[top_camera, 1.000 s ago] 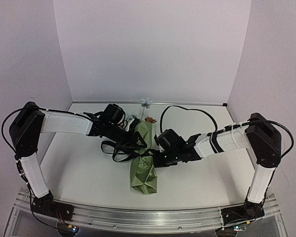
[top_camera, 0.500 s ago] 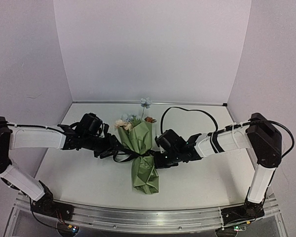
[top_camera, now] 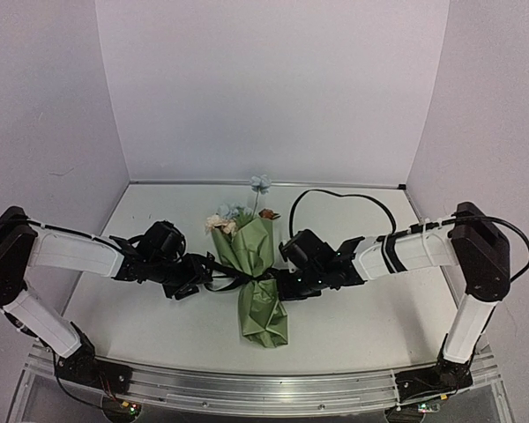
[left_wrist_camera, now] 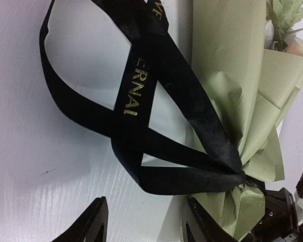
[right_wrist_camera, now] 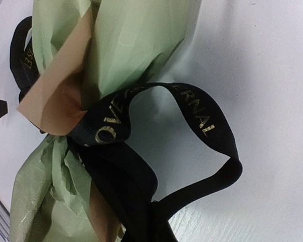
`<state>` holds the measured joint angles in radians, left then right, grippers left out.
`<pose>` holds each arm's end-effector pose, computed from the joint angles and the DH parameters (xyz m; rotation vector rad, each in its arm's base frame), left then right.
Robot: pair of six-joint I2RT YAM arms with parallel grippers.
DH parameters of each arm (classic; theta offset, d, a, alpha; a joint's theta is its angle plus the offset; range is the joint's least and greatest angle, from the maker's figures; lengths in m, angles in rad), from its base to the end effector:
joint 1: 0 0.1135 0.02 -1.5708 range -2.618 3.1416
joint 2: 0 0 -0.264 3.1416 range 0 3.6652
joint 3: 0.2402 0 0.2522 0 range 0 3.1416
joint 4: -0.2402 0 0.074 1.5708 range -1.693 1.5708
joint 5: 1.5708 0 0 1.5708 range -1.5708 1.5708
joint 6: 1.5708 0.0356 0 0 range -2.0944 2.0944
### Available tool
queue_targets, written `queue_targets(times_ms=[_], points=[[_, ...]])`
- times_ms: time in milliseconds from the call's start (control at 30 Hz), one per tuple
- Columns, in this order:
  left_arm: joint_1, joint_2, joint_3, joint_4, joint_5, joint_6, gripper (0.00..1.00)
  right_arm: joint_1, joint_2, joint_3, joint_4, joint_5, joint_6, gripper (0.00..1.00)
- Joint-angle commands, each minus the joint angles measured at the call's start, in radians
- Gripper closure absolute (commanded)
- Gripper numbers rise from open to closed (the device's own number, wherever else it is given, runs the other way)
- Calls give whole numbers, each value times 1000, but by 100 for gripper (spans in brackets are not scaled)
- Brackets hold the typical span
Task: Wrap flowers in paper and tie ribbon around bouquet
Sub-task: Tie the ribbon around the folded bouquet.
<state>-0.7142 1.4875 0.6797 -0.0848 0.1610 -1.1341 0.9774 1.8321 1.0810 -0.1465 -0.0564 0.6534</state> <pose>0.2072 -0.1872 0.1560 -0.4906 2.6734 -0.8969 0.2089 0.3133 0.1596 -0.4494 2.5890 0.7202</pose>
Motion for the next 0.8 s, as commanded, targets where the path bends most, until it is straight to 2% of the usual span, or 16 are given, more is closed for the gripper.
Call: queue_targets(times_ms=[0, 67, 100, 167, 233, 400, 567, 767], points=[[-6, 16, 65, 28, -38, 2, 53, 11, -44, -9, -12, 29, 9, 100], [-8, -26, 68, 24, -79, 34, 53, 13, -45, -8, -15, 30, 19, 100], [-7, -41, 85, 27, -81, 58, 50, 14, -46, -11, -17, 30, 24, 100], [-10, -38, 140, 46, -28, 155, 48, 18, -46, -13, -17, 30, 28, 100], [-16, -18, 186, 78, 50, 226, 50, 23, -42, -15, -16, 30, 29, 100], [-39, 108, 304, 139, 230, 322, 61, 26, -42, -19, -8, 28, 45, 100], [-90, 240, 412, 108, 348, 412, 63, 26, -45, -25, -2, 27, 56, 100], [-101, 337, 468, 99, 339, 427, 63, 27, -56, -43, -2, 35, 56, 100]])
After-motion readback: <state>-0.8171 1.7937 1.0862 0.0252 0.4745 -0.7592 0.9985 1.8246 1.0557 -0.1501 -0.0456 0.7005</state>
